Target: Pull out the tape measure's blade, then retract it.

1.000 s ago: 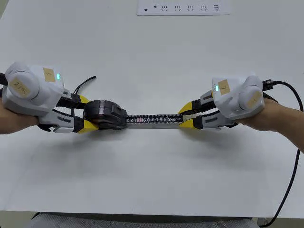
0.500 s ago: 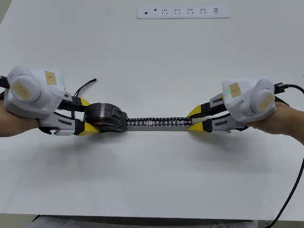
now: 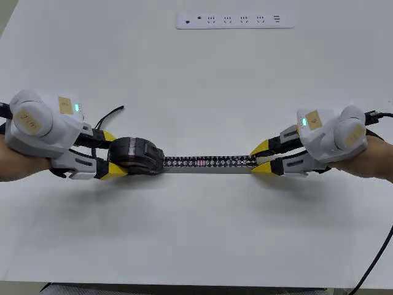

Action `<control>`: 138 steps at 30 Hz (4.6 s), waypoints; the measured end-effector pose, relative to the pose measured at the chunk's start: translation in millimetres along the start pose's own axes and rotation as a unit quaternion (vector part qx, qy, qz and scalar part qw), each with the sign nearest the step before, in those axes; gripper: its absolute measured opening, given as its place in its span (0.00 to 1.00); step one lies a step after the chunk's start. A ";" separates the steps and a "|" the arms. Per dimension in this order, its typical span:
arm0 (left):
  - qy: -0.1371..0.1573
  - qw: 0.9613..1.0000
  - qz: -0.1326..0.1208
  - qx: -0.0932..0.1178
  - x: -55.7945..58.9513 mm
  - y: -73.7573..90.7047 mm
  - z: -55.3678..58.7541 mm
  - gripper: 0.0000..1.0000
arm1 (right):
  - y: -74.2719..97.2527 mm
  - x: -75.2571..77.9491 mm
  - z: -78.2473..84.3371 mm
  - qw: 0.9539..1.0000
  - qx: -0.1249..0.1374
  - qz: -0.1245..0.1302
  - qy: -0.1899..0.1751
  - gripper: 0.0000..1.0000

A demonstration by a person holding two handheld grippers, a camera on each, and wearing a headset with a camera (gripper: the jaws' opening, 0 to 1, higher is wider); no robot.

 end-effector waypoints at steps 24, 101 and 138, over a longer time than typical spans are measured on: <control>0.000 1.000 0.003 -0.002 0.4 -0.4 -1.8 0.28 | 22.4 -5.6 20.7 1.000 -0.014 0.007 -0.015 0.11; 0.070 0.995 -0.071 0.031 22.9 15.9 15.2 0.47 | 57.5 -30.3 36.0 0.993 -0.063 0.078 -0.070 0.33; 0.203 0.955 -0.161 0.146 97.1 42.9 16.9 0.79 | 63.7 -100.7 11.2 0.949 0.048 0.232 -0.209 0.63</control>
Point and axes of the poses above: the centre of the closed fingertips' face, and the gripper's own axes: y roughly backward along the fingers, x roughly to its right, z roughly out of its underside, the point moved 10 cm from there along y, roughly backward along the fingers, and after that the axes turned 5 degrees about -z, right-handed, at the moved point
